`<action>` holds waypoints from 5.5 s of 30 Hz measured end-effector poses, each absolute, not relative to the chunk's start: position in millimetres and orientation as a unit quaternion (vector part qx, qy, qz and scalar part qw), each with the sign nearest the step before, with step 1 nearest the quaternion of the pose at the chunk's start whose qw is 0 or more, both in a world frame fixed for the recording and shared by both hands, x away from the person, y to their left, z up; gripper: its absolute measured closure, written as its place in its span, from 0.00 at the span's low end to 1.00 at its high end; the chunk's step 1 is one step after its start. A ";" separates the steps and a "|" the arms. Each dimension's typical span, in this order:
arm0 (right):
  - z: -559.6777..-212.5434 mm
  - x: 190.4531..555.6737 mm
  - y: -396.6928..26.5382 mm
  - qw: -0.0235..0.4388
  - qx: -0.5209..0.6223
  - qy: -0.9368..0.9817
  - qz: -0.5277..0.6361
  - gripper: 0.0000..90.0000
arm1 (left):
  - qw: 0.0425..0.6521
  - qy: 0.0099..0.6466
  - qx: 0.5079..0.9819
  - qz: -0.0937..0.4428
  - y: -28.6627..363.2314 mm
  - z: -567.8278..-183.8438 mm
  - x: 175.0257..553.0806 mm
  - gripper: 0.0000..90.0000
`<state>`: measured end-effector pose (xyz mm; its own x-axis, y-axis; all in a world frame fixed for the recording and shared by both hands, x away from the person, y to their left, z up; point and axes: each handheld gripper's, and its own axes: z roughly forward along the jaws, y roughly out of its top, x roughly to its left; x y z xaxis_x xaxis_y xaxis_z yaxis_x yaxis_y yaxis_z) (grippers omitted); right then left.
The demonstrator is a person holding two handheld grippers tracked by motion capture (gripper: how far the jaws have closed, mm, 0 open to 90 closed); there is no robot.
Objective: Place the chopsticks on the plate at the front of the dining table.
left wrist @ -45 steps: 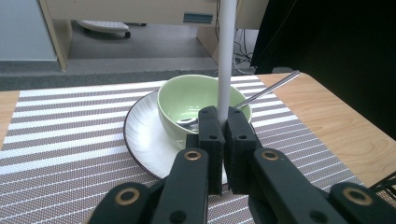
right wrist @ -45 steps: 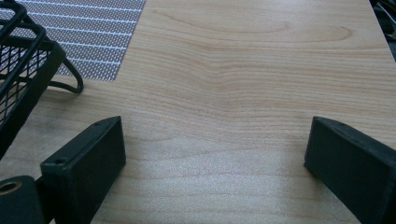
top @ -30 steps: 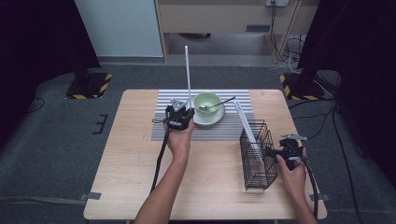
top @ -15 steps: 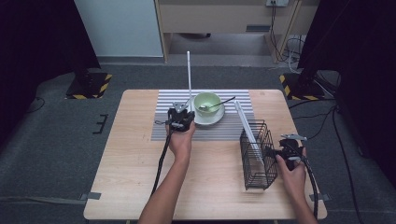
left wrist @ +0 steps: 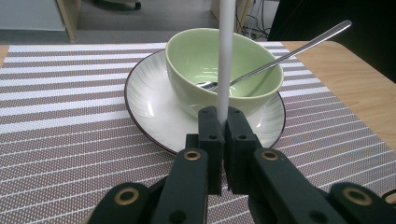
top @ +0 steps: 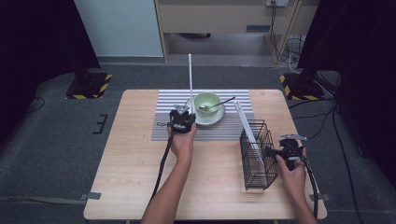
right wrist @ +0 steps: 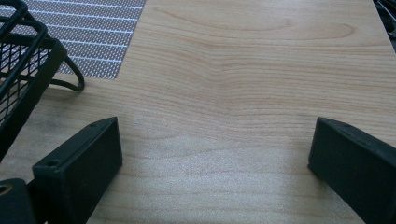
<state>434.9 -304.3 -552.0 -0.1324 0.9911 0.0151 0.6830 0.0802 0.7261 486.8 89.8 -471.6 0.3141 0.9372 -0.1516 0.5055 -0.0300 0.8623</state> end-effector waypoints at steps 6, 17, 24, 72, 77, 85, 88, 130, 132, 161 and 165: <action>-552.0 434.8 -304.2 0.255 0.607 0.689 0.302 0.03 | 0.441 0.536 0.680 0.237 89.3 -477.2 487.0 0.96; -552.0 434.8 -304.1 0.255 0.608 0.689 0.302 0.03 | 0.428 0.544 0.687 0.219 86.7 -486.2 488.4 0.96; -552.0 434.8 -304.1 0.255 0.608 0.689 0.302 0.03 | 0.426 0.553 0.685 0.208 90.5 -490.1 488.2 0.96; -552.1 435.1 -304.1 0.256 0.607 0.689 0.301 0.03 | 0.417 0.580 0.669 0.204 105.7 -495.4 485.3 0.96; -552.1 435.1 -304.2 0.256 0.607 0.690 0.301 0.03 | 0.415 0.581 0.669 0.206 106.4 -495.9 485.3 0.96; -552.2 435.1 -304.1 0.256 0.607 0.690 0.301 0.03 | 0.406 0.587 0.667 0.213 107.7 -498.9 484.7 0.96; -552.2 435.1 -304.1 0.256 0.607 0.690 0.301 0.03 | 0.400 0.588 0.669 0.216 107.3 -500.1 484.4 0.96; -552.1 435.1 -304.1 0.256 0.607 0.690 0.301 0.03 | 0.376 0.609 0.669 0.201 100.8 -521.0 484.6 0.96; -552.1 435.1 -304.1 0.256 0.607 0.690 0.301 0.03 | 0.375 0.609 0.670 0.200 100.0 -521.7 484.7 0.96; -552.1 435.0 -304.1 0.255 0.607 0.689 0.301 0.03 | 0.388 0.602 0.675 0.179 85.2 -528.7 484.3 0.91; -552.1 435.0 -304.1 0.255 0.607 0.689 0.301 0.03 | 0.395 0.600 0.674 0.173 83.1 -529.6 485.7 0.90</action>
<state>435.0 -304.1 -552.1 -0.1322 0.9911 0.0137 0.6832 0.0811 0.7257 485.7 83.1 -529.6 0.2204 0.9451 -0.2414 0.6719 0.0324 0.7400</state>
